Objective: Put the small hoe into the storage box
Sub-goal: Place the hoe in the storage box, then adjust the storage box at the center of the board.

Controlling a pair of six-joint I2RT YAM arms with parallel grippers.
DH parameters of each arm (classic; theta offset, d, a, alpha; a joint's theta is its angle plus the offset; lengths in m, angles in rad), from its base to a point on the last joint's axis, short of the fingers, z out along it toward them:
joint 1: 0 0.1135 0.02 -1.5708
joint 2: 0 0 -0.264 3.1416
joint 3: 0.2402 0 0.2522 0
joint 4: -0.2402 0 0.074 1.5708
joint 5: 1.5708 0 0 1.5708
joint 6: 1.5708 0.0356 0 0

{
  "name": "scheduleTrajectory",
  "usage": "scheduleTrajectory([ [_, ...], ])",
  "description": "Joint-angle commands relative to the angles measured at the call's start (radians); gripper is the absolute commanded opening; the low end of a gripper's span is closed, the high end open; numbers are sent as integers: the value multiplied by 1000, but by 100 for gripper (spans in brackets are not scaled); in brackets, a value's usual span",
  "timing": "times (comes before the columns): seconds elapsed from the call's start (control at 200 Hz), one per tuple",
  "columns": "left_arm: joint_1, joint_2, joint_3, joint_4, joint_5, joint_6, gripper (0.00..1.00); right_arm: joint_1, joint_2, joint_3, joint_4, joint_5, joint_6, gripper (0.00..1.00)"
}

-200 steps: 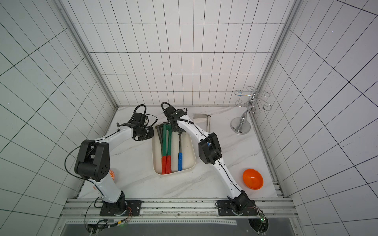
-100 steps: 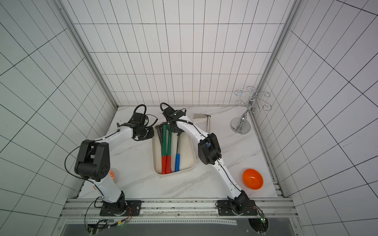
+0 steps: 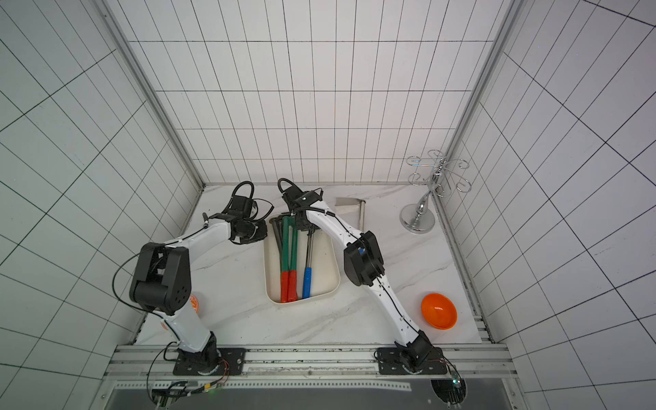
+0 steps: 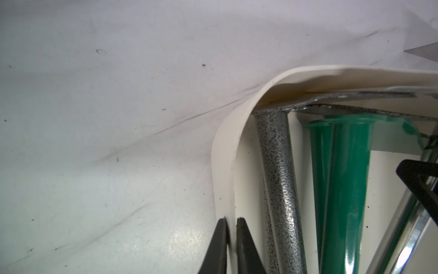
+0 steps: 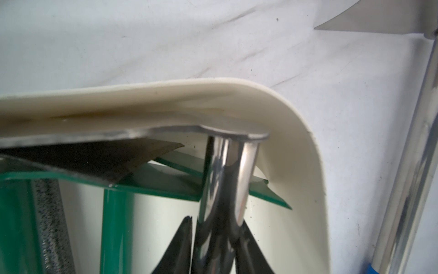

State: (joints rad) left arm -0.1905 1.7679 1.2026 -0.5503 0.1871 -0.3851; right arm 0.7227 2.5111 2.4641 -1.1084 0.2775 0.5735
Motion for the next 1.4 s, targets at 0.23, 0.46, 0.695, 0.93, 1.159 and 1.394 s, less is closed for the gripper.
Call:
scheduleTrajectory([
  [0.23,-13,31,45,53,55,8,10,-17,-137,-10,-18,17,-11,32],
  [0.46,-16,46,51,56,54,5,9,-49,-214,-59,-24,32,-8,32],
  [0.695,-19,81,80,58,49,5,8,-90,-336,-197,-16,57,-2,32],
  [0.93,-19,117,124,51,48,7,8,-126,-458,-400,36,51,-3,33],
  [1.159,-21,127,168,20,39,20,8,-161,-536,-554,79,48,3,33],
  [1.394,-21,89,170,-2,33,29,15,-205,-606,-697,136,36,4,33],
])
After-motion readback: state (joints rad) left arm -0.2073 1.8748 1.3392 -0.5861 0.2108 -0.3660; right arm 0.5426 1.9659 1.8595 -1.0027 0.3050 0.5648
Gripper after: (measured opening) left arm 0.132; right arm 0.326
